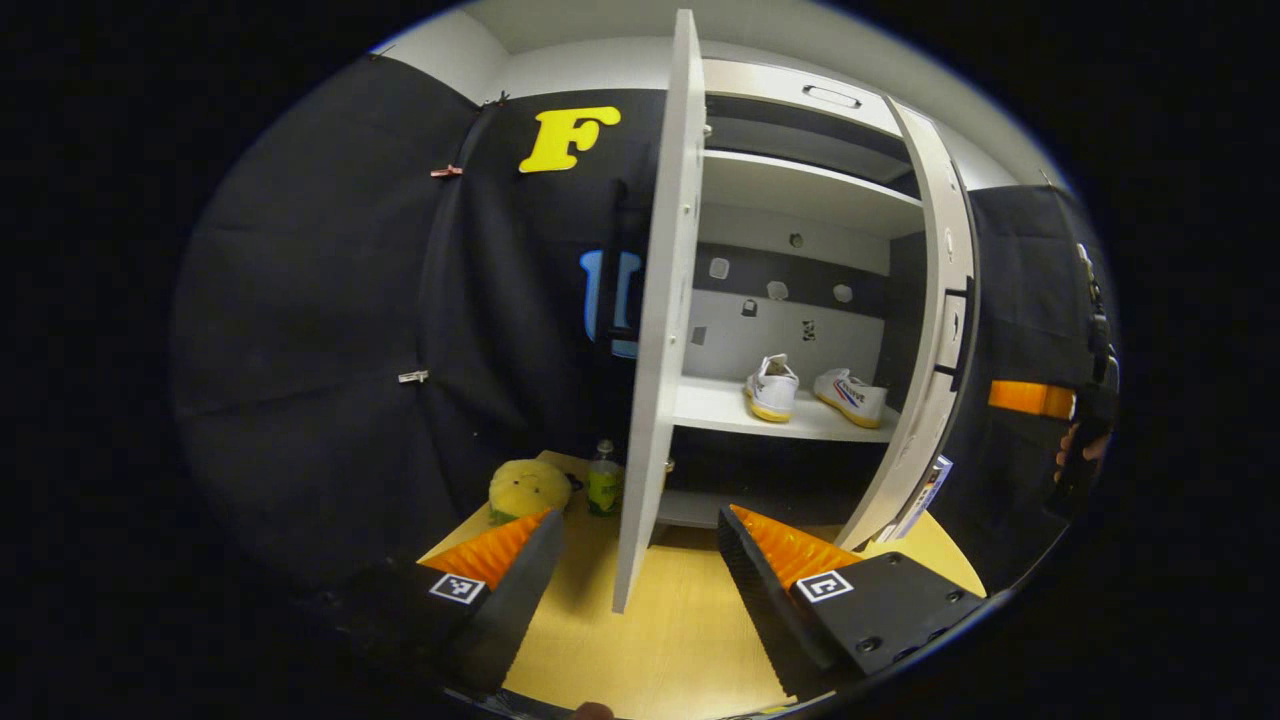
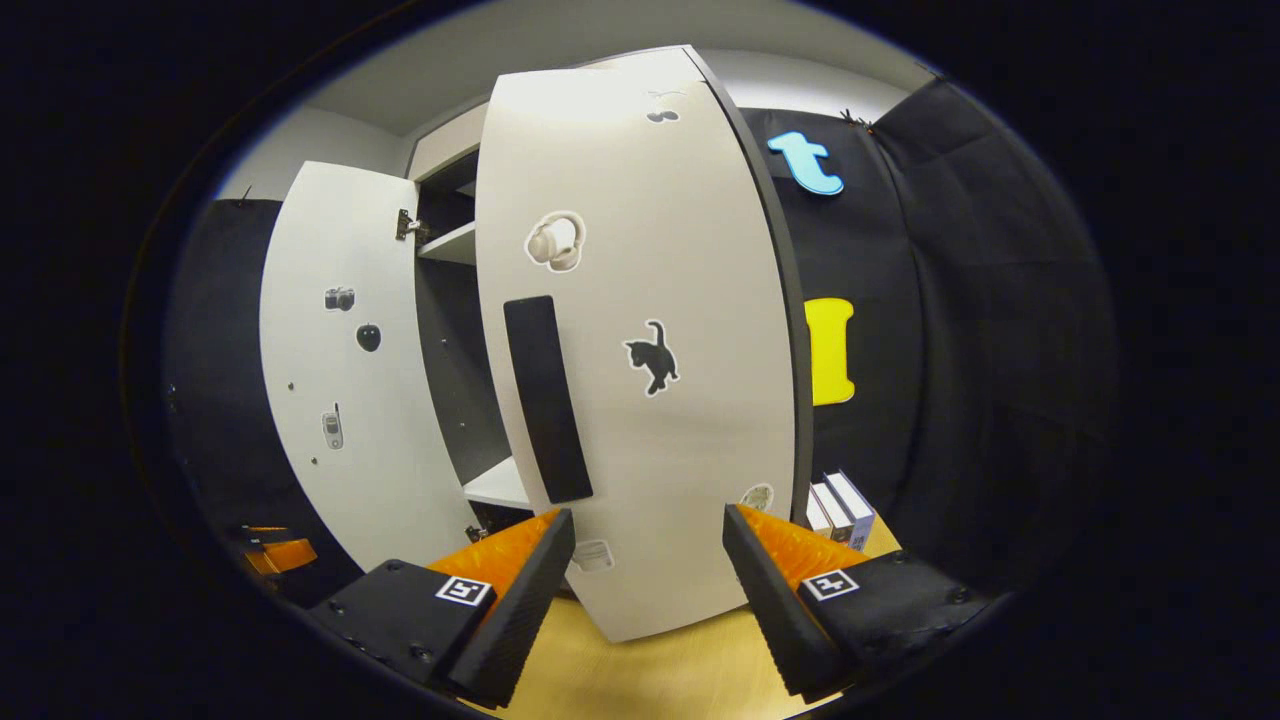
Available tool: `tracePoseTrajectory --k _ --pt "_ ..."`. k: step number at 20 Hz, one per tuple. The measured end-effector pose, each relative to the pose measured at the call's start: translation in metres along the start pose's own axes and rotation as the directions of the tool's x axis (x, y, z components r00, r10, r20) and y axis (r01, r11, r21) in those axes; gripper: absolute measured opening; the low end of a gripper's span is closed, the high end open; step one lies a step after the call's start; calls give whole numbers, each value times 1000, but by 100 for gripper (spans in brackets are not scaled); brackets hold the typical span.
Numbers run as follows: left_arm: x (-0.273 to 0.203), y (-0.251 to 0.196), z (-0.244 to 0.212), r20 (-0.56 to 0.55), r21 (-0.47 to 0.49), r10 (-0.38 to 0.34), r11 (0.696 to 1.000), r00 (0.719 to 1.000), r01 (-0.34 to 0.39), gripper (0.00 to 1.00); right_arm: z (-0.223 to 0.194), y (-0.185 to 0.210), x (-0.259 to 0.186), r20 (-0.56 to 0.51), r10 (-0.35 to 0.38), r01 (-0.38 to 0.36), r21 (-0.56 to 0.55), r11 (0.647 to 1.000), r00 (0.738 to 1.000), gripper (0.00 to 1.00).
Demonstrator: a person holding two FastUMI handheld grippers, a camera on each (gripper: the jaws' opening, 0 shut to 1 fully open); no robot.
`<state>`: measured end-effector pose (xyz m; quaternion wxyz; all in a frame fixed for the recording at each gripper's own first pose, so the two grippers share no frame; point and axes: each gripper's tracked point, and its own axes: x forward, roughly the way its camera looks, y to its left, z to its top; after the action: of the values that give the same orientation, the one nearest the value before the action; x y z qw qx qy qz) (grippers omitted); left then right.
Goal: Grab one shoe with the right hand and put it into the shoe cabinet, grab the other shoe with the left hand and put it into the shoe cabinet; then close the right door with the right hand and the left door with the left hand.
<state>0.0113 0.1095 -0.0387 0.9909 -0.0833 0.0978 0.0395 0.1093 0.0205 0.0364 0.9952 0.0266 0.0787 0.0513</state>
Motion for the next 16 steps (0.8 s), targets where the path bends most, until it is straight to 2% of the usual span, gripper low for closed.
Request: tracePoseTrajectory --k 4,9,12,16 --pt "7 44 23 45 29 70 997 997 -71 96 -23 7 -13 -61 18 -15 50 999 998 97" --pt "23 85 72 128 45 93 994 987 -100 96 -46 11 -28 -94 0 5 48 999 996 97" --pt "43 93 100 166 53 64 996 984 -74 96 -67 25 -35 -138 11 4 111 994 990 98" --pt "68 95 138 214 85 -12 996 977 -7 96 -85 38 -47 -170 6 15 120 993 985 98"
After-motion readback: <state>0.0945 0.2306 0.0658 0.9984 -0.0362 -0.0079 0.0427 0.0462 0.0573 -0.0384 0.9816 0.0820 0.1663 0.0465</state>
